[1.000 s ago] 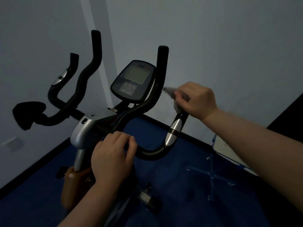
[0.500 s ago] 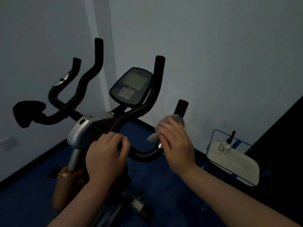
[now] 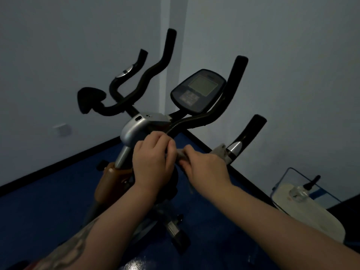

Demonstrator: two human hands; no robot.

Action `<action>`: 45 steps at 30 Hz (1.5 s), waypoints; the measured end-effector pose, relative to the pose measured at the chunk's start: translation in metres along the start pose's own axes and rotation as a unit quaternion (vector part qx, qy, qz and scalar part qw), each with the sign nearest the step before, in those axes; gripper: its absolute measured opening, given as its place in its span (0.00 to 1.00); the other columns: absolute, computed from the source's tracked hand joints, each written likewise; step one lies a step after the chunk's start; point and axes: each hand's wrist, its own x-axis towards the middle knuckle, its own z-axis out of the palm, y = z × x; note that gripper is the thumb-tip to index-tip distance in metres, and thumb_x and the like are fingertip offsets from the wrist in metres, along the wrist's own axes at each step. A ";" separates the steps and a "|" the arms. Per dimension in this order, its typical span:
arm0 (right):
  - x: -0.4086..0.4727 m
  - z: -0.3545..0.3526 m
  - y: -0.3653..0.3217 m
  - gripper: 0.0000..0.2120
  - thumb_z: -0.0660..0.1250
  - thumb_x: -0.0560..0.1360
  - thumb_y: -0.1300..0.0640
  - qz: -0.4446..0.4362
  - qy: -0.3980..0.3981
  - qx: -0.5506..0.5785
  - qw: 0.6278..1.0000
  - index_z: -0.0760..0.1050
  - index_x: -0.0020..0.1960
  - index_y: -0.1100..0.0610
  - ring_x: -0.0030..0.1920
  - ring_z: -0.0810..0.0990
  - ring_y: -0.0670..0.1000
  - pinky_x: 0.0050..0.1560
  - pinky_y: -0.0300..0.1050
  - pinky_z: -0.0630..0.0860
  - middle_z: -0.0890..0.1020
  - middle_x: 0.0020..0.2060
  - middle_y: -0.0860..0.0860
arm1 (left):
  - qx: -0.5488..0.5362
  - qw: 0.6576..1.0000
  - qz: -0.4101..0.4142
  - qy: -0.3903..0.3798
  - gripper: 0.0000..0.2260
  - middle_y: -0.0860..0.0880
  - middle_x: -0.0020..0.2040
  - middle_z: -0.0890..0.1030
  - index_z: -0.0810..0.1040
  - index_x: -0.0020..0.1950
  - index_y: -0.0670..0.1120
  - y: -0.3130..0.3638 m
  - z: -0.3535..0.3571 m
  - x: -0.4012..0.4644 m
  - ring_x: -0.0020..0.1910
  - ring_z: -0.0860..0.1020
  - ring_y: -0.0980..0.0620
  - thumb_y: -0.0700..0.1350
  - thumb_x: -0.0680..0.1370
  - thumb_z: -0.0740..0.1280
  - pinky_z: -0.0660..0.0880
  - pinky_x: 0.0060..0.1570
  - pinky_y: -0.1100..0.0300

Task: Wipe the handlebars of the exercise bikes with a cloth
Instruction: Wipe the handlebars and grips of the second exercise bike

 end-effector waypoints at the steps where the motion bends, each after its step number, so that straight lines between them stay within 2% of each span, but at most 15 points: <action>1: -0.005 -0.004 0.006 0.07 0.67 0.75 0.52 -0.026 -0.025 0.023 0.999 0.75 0.50 0.53 0.33 0.80 0.54 0.31 0.43 0.69 0.83 0.40 0.49 | 0.012 1.000 -0.018 -0.003 0.12 0.47 0.44 0.79 0.78 0.42 0.44 -0.001 -0.002 -0.004 0.38 0.75 0.50 0.45 0.79 0.57 0.65 0.40 0.57; 4: -0.027 -0.016 0.019 0.13 0.72 0.70 0.55 -0.112 -0.031 0.030 0.993 0.80 0.54 0.50 0.40 0.83 0.51 0.39 0.45 0.80 0.83 0.54 0.47 | 0.039 0.993 -0.111 -0.015 0.11 0.49 0.48 0.78 0.77 0.45 0.47 -0.005 -0.009 -0.019 0.44 0.76 0.49 0.47 0.79 0.56 0.69 0.46 0.53; 6: -0.018 -0.018 0.017 0.13 0.72 0.69 0.55 -0.103 -0.028 0.051 0.993 0.82 0.54 0.49 0.42 0.84 0.51 0.40 0.47 0.82 0.83 0.55 0.48 | 0.044 0.982 -0.182 -0.013 0.10 0.51 0.47 0.77 0.75 0.46 0.49 -0.010 -0.010 -0.021 0.45 0.74 0.50 0.48 0.78 0.55 0.69 0.48 0.52; 8: 0.010 -0.011 0.008 0.11 0.69 0.73 0.53 -0.051 -0.055 0.082 0.994 0.81 0.55 0.47 0.49 0.83 0.54 0.45 0.51 0.80 0.84 0.54 0.48 | 0.035 0.974 -0.224 -0.006 0.11 0.51 0.46 0.76 0.74 0.46 0.49 -0.014 -0.008 -0.017 0.44 0.73 0.50 0.50 0.78 0.53 0.69 0.46 0.53; 11: 0.041 0.000 -0.002 0.12 0.65 0.76 0.48 0.013 -0.095 0.095 0.991 0.78 0.59 0.44 0.54 0.80 0.57 0.51 0.52 0.77 0.84 0.53 0.50 | 0.023 0.970 -0.240 -0.008 0.12 0.51 0.46 0.76 0.74 0.46 0.48 -0.014 -0.004 -0.017 0.44 0.74 0.50 0.51 0.77 0.52 0.72 0.45 0.50; 16: 0.005 -0.008 0.007 0.11 0.64 0.77 0.47 -0.038 -0.082 0.127 0.988 0.79 0.58 0.44 0.58 0.79 0.48 0.55 0.50 0.77 0.79 0.62 0.41 | -0.013 0.970 -0.243 0.006 0.09 0.53 0.43 0.75 0.73 0.44 0.50 -0.014 -0.008 -0.022 0.42 0.74 0.53 0.49 0.78 0.54 0.74 0.45 0.51; 19: 0.016 -0.002 0.010 0.10 0.69 0.73 0.47 -0.020 -0.056 0.154 0.986 0.82 0.55 0.44 0.56 0.80 0.45 0.56 0.44 0.76 0.80 0.59 0.41 | -0.070 0.959 -0.271 0.038 0.06 0.53 0.43 0.75 0.74 0.44 0.49 -0.016 -0.009 -0.016 0.42 0.74 0.56 0.44 0.79 0.58 0.71 0.43 0.58; 21: 0.029 0.001 0.012 0.11 0.70 0.72 0.47 -0.008 -0.102 0.152 0.983 0.82 0.53 0.44 0.55 0.79 0.43 0.55 0.36 0.71 0.81 0.56 0.41 | -0.125 0.943 -0.303 0.052 0.05 0.54 0.44 0.75 0.73 0.46 0.51 -0.016 -0.010 -0.018 0.43 0.74 0.58 0.44 0.79 0.60 0.72 0.44 0.60; 24: 0.048 -0.015 0.025 0.09 0.71 0.72 0.49 -0.020 -0.172 0.135 0.976 0.83 0.52 0.46 0.54 0.79 0.45 0.57 0.40 0.73 0.83 0.52 0.43 | -0.163 0.934 -0.317 0.031 0.06 0.54 0.47 0.75 0.71 0.51 0.53 -0.022 -0.013 -0.029 0.46 0.74 0.57 0.53 0.78 0.58 0.75 0.49 0.54; 26: 0.061 -0.034 0.032 0.09 0.71 0.73 0.52 -0.025 -0.138 0.151 0.979 0.82 0.53 0.47 0.53 0.80 0.45 0.56 0.44 0.75 0.84 0.50 0.45 | -0.153 0.936 -0.317 0.003 0.13 0.55 0.49 0.73 0.69 0.53 0.55 -0.028 -0.015 -0.036 0.50 0.73 0.55 0.60 0.75 0.55 0.73 0.53 0.51; 29: 0.082 -0.038 0.012 0.10 0.70 0.74 0.53 -0.121 -0.049 0.192 0.973 0.81 0.55 0.49 0.55 0.79 0.44 0.57 0.44 0.76 0.82 0.53 0.45 | -0.152 0.942 -0.299 -0.018 0.15 0.57 0.50 0.71 0.68 0.54 0.56 -0.035 -0.017 -0.036 0.52 0.71 0.57 0.62 0.74 0.53 0.69 0.56 0.54; 33: 0.087 0.005 -0.018 0.11 0.65 0.75 0.48 -0.278 -0.098 0.070 0.953 0.82 0.53 0.48 0.51 0.73 0.48 0.48 0.48 0.74 0.82 0.51 0.42 | -0.152 0.944 -0.291 -0.028 0.12 0.57 0.45 0.71 0.66 0.47 0.57 -0.038 -0.015 -0.039 0.44 0.70 0.59 0.63 0.75 0.53 0.68 0.47 0.59; 37: 0.105 0.006 0.003 0.09 0.66 0.75 0.55 -0.365 -0.111 0.033 0.924 0.83 0.53 0.51 0.48 0.76 0.52 0.44 0.52 0.75 0.83 0.49 0.48 | -0.186 0.934 -0.302 -0.040 0.11 0.56 0.41 0.73 0.66 0.43 0.58 -0.038 -0.015 -0.038 0.40 0.73 0.59 0.63 0.75 0.53 0.72 0.40 0.57; 41: 0.119 0.000 0.009 0.09 0.66 0.75 0.55 -0.325 -0.061 0.032 0.943 0.83 0.50 0.55 0.46 0.75 0.53 0.44 0.51 0.76 0.83 0.47 0.50 | -0.219 0.923 -0.311 -0.059 0.11 0.56 0.42 0.74 0.68 0.46 0.58 -0.041 -0.016 -0.040 0.42 0.75 0.58 0.63 0.74 0.53 0.73 0.40 0.60; 45: 0.101 0.016 -0.019 0.08 0.67 0.75 0.58 -0.313 -0.106 0.094 0.939 0.83 0.50 0.56 0.48 0.74 0.53 0.47 0.46 0.74 0.82 0.47 0.51 | -0.246 0.913 -0.317 -0.067 0.11 0.56 0.44 0.74 0.69 0.46 0.58 -0.042 -0.014 -0.037 0.43 0.75 0.56 0.63 0.74 0.54 0.71 0.39 0.65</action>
